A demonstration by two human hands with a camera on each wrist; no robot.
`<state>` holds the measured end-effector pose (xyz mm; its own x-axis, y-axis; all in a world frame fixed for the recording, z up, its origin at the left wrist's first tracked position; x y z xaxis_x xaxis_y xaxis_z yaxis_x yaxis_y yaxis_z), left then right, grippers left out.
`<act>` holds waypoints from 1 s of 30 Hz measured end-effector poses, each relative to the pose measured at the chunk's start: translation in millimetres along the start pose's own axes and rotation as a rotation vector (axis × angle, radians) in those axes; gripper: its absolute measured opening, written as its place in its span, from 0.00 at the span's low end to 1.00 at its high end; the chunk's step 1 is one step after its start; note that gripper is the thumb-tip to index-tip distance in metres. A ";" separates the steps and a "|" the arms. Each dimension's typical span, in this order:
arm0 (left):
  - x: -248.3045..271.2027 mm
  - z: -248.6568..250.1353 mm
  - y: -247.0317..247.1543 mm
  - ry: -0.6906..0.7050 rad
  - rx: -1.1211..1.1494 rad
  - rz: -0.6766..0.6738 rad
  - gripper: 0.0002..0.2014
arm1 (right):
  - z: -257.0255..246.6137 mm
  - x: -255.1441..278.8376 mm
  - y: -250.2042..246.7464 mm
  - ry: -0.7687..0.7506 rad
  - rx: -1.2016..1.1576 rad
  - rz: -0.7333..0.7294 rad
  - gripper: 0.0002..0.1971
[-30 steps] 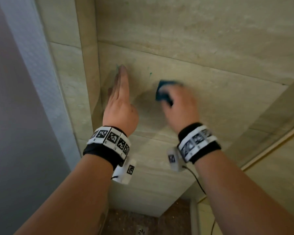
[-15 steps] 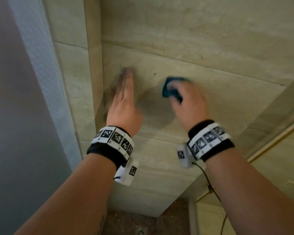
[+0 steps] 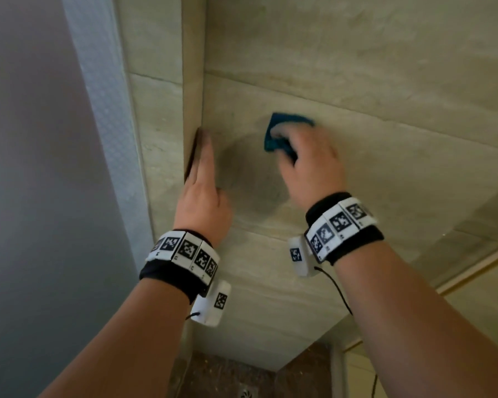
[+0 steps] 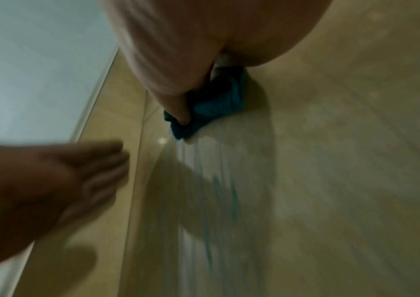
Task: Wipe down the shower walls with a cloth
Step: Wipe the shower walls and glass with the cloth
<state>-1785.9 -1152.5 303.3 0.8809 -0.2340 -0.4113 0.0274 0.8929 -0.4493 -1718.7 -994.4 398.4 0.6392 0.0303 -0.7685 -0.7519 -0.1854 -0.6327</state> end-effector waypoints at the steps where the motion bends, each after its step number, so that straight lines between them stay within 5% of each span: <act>1: 2.2 -1.8 -0.7 0.007 -0.001 -0.002 0.48 | -1.2 15.2 21.0 -0.031 0.008 -0.073 0.15; 5: 11.1 -11.3 -1.7 0.002 -0.006 -0.046 0.47 | 9.3 105.6 99.7 -0.158 0.098 -0.381 0.14; 9: 17.5 -10.6 -4.1 -0.024 -0.030 -0.088 0.46 | 23.9 149.7 115.5 -0.170 0.128 -0.586 0.18; 12: 19.7 -6.2 -18.5 -0.028 -0.018 -0.039 0.40 | 10.2 106.4 79.6 -0.163 0.126 -0.452 0.18; 17: 18.5 23.6 -76.2 0.199 0.016 0.295 0.27 | -12.5 -22.2 -22.7 -0.050 0.111 -0.073 0.16; 19: 12.2 29.7 -92.3 0.217 -0.020 0.387 0.30 | -11.7 -63.4 -57.3 0.014 0.093 0.083 0.16; 22: -7.4 25.7 -85.1 0.209 -0.145 0.303 0.38 | -21.0 -89.2 -71.8 0.020 0.041 0.191 0.15; 25: -18.5 17.7 -69.1 0.259 -0.234 0.252 0.37 | -31.0 -79.7 -43.1 0.003 0.004 0.164 0.16; 30: -22.1 10.3 -61.3 0.318 -0.269 0.326 0.34 | -42.8 -17.5 68.5 -0.192 0.079 -0.104 0.19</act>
<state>-1802.2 -1198.1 348.1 0.6356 -0.1030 -0.7651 -0.3834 0.8181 -0.4286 -1774.5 -1049.7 372.7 0.6767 0.2333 -0.6983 -0.6989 -0.0945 -0.7089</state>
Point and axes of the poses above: each hand's wrist, its own x-axis away from the middle knuckle, its own y-axis out of the palm, z = x × y, the point moved 9 cm from there along -x, towards the middle knuckle, and after that the axes turned 4 degrees about -y, right-handed, at the moved point
